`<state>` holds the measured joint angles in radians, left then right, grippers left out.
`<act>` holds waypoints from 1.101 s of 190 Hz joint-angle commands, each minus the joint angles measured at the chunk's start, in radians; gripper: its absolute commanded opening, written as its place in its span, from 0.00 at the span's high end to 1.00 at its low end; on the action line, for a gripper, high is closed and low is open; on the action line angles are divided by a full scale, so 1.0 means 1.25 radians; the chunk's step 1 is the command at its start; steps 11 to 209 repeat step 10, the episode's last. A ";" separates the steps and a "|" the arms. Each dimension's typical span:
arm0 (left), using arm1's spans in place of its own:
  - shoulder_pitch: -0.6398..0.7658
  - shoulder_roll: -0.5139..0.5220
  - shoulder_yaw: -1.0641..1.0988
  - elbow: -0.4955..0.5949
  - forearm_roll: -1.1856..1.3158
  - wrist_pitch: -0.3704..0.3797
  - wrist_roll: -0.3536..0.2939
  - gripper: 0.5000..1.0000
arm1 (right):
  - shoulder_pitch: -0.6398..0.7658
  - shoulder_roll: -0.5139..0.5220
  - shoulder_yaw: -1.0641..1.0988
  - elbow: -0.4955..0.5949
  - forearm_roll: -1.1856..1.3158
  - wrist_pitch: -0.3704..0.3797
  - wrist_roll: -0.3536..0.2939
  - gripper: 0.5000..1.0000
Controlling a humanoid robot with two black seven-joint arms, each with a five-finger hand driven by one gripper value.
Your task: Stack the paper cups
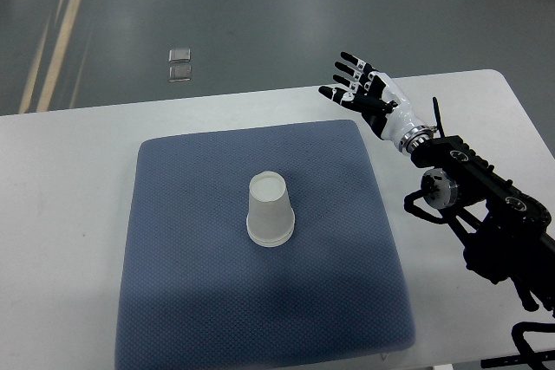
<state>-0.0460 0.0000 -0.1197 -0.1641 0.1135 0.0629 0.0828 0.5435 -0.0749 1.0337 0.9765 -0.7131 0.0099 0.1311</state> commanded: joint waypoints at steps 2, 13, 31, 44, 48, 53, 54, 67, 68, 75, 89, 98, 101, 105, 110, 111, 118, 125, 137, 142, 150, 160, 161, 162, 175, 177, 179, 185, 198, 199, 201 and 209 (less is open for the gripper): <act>0.000 0.000 0.000 0.000 0.000 0.000 0.000 0.00 | -0.011 0.008 -0.002 -0.001 -0.003 0.002 0.001 0.14; 0.000 0.000 0.000 0.000 0.000 0.000 0.000 0.00 | -0.013 0.012 -0.002 -0.001 -0.006 0.002 0.001 0.14; 0.000 0.000 0.000 0.000 0.000 0.000 0.000 0.00 | -0.013 0.012 -0.002 -0.001 -0.006 0.002 0.001 0.14; 0.000 0.000 0.000 0.000 0.000 0.000 0.000 0.00 | -0.013 0.012 -0.002 -0.001 -0.006 0.002 0.001 0.14; 0.000 0.000 0.000 0.000 0.000 0.000 0.000 0.00 | -0.013 0.012 -0.002 -0.001 -0.006 0.002 0.001 0.14; 0.000 0.000 0.000 0.000 0.000 0.000 0.000 0.00 | -0.013 0.012 -0.002 -0.001 -0.006 0.002 0.001 0.14; 0.000 0.000 0.000 0.000 0.000 0.000 0.000 0.00 | -0.013 0.012 -0.002 -0.001 -0.006 0.002 0.001 0.14; 0.000 0.000 0.000 0.000 0.000 0.000 0.000 0.00 | -0.013 0.012 -0.002 -0.001 -0.006 0.002 0.001 0.14; 0.000 0.000 0.000 0.000 0.000 0.000 0.000 0.00 | -0.013 0.012 -0.002 -0.001 -0.006 0.002 0.001 0.14; 0.000 0.000 0.000 0.000 0.000 0.000 0.000 0.00 | -0.013 0.012 -0.002 -0.001 -0.006 0.002 0.001 0.14; 0.000 0.000 0.000 0.000 0.000 0.000 0.000 0.00 | -0.013 0.012 -0.002 -0.001 -0.006 0.002 0.001 0.14; 0.000 0.000 0.000 0.000 0.000 0.000 0.000 0.00 | -0.013 0.012 -0.002 -0.001 -0.006 0.002 0.001 0.14; 0.000 0.000 0.000 0.000 0.000 0.000 0.000 0.00 | -0.013 0.012 -0.002 -0.001 -0.006 0.002 0.001 0.14; 0.000 0.000 0.000 0.000 0.000 0.000 0.000 0.00 | -0.013 0.012 -0.002 -0.001 -0.006 0.002 0.001 0.14; 0.000 0.000 0.000 0.000 0.000 0.000 0.000 0.00 | -0.013 0.012 -0.002 -0.001 -0.006 0.002 0.001 0.14; 0.000 0.000 0.000 0.000 0.000 0.000 0.000 0.00 | -0.013 0.012 -0.002 -0.001 -0.006 0.002 0.001 0.14; 0.000 0.000 0.000 0.000 0.000 0.000 0.000 0.00 | -0.013 0.012 -0.002 -0.001 -0.006 0.002 0.001 0.14; 0.000 0.000 0.000 0.000 0.000 0.000 0.000 0.00 | -0.013 0.012 -0.002 -0.001 -0.006 0.002 0.001 0.14; 0.000 0.000 0.000 0.000 0.000 0.000 0.000 0.00 | -0.013 0.012 -0.002 -0.001 -0.006 0.002 0.001 0.14; 0.000 0.000 0.000 0.000 0.000 0.000 0.000 0.00 | -0.013 0.012 -0.002 -0.001 -0.006 0.002 0.001 0.14; 0.000 0.000 0.000 0.000 0.000 0.000 0.000 0.00 | -0.013 0.012 -0.002 -0.001 -0.006 0.002 0.001 0.14; 0.000 0.000 0.000 0.000 0.000 0.000 0.000 0.00 | -0.013 0.012 -0.002 -0.001 -0.006 0.002 0.001 0.14; 0.000 0.000 0.000 0.000 0.000 0.000 0.000 0.00 | -0.013 0.012 -0.002 -0.001 -0.006 0.002 0.001 0.14; 0.000 0.000 0.000 0.000 0.000 0.000 0.000 0.00 | -0.013 0.012 -0.002 -0.001 -0.006 0.002 0.001 0.14; 0.000 0.000 0.000 0.000 0.000 0.000 0.000 0.00 | -0.013 0.012 -0.002 -0.001 -0.006 0.002 0.001 0.14; 0.000 0.000 0.000 0.000 0.000 0.000 0.000 0.00 | -0.013 0.012 -0.002 -0.001 -0.006 0.002 0.001 0.14; 0.000 0.000 0.000 0.000 0.000 0.000 0.000 0.00 | -0.013 0.012 -0.002 -0.001 -0.006 0.002 0.001 0.14; 0.000 0.000 0.000 0.000 0.000 0.000 0.000 0.00 | -0.013 0.012 -0.002 -0.001 -0.006 0.002 0.001 0.14; 0.000 0.000 0.000 0.000 0.000 0.000 0.000 0.00 | -0.013 0.012 -0.002 -0.001 -0.006 0.002 0.001 0.14; 0.000 0.000 0.000 0.000 0.000 0.000 0.000 0.00 | -0.013 0.012 -0.002 -0.001 -0.006 0.002 0.001 0.14; 0.000 0.000 0.000 0.000 0.000 0.000 0.000 0.00 | -0.013 0.012 -0.002 -0.001 -0.006 0.002 0.001 0.14; 0.000 0.000 0.000 0.000 0.000 0.000 0.000 0.00 | -0.013 0.012 -0.002 -0.001 -0.006 0.002 0.001 0.14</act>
